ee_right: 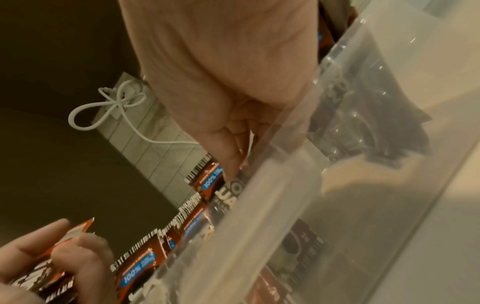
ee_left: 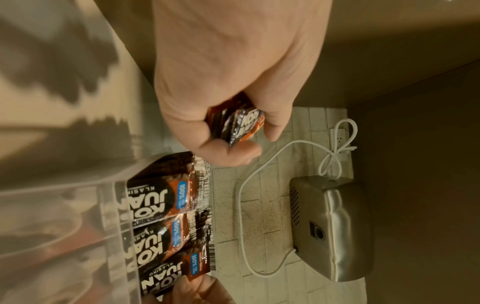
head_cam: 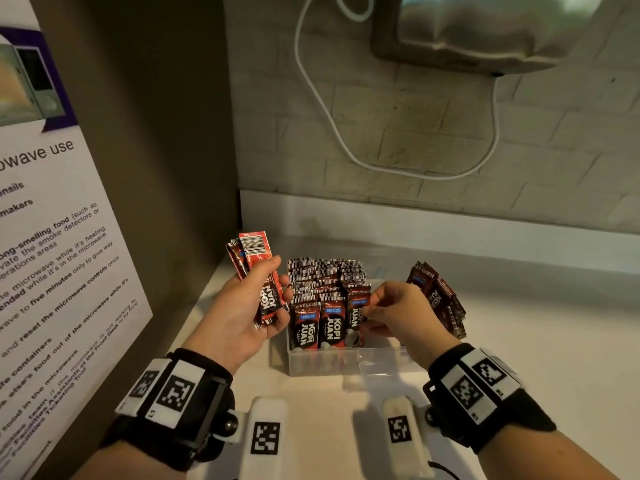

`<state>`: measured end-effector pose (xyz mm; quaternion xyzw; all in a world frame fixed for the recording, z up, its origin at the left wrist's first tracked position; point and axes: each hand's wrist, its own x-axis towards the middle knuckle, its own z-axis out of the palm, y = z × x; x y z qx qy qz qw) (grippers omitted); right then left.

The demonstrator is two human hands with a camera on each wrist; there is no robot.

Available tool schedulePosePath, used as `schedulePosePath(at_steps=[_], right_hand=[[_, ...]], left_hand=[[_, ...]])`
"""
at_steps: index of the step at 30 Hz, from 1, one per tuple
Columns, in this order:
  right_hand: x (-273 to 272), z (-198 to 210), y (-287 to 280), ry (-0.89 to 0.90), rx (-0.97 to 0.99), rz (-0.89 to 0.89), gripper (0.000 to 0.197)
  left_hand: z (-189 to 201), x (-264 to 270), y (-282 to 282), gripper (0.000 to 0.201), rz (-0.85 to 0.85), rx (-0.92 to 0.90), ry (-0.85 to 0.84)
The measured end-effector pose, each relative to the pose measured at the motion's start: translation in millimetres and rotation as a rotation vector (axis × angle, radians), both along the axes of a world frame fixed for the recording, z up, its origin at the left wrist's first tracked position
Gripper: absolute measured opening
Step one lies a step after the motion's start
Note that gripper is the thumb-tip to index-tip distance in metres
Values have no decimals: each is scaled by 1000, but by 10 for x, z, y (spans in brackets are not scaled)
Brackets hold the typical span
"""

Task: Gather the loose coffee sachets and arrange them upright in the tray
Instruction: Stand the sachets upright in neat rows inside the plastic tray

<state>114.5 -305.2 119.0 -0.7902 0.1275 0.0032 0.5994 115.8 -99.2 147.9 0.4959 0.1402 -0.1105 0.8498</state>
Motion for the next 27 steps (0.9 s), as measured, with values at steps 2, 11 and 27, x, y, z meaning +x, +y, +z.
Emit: schedulePosePath(at_steps=[2,11,27], right_hand=[[0,-7,0,4,-15,0,18],[-16,-1,-26,-9,-34,4,20],[-260,548,161,-287,237,123,22]], left_hand=[[0,-12,-10,13,-1,1,0],[40,-20,-10,18,-26,-13,-25],[71,-226,-232,40,-332,172,-261]])
